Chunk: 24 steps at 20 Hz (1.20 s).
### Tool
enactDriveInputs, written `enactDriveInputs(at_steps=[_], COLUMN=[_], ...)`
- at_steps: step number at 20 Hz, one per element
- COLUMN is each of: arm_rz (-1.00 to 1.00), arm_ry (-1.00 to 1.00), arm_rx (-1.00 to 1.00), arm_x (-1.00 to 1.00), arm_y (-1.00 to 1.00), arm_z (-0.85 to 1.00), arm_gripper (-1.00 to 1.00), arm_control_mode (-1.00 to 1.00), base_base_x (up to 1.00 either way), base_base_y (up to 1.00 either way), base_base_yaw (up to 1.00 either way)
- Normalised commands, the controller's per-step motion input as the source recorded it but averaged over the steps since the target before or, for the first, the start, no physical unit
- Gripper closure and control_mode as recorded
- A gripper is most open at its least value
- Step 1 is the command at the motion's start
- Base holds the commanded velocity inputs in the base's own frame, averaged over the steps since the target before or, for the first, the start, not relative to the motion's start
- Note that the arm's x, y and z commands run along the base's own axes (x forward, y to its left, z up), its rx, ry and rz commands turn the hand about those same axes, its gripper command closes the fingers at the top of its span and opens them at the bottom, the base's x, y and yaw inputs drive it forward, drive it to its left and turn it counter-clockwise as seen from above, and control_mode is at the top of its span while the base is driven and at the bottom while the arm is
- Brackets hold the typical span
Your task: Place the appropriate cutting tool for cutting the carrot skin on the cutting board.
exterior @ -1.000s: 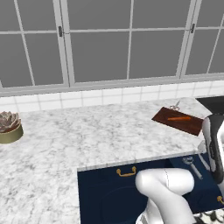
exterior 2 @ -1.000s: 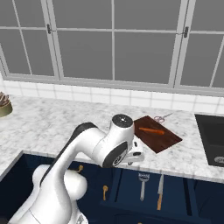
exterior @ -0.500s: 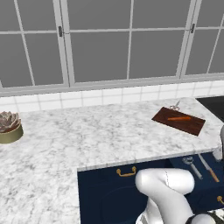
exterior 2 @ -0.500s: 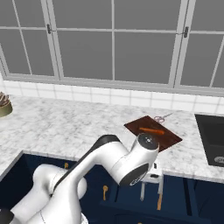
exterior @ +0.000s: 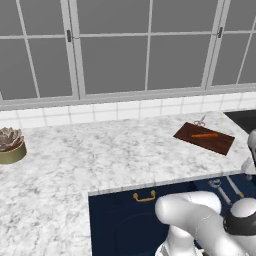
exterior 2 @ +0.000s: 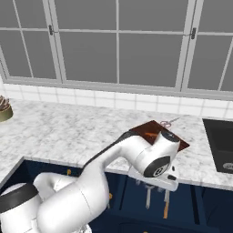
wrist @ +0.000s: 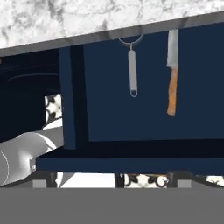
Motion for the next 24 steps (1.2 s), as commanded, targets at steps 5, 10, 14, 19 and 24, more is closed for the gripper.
enactDriveInputs(at_steps=[5,10,14,19,24], arm_rz=[-0.09,-0.09,0.00,0.00,0.00], arm_ry=[0.16,0.09,0.00,0.02,0.04], arm_rx=[0.11,0.05,0.00,0.00,0.00], arm_x=[0.17,0.08,0.00,0.11,0.00], arm_y=[-0.34,-0.11,0.27,0.20,0.04], arm_z=[-0.05,-0.15,-0.61,-0.55,-0.71], arm_gripper=[-1.00,-1.00,-1.00,-1.00,-1.00], arm_control_mode=[-1.00,-1.00,-1.00,-1.00,-1.00], base_base_x=[0.00,0.00,0.00,0.00,0.00], base_base_y=[0.00,0.00,0.00,0.00,0.00], base_base_yaw=[0.00,0.00,0.00,0.00,0.00])
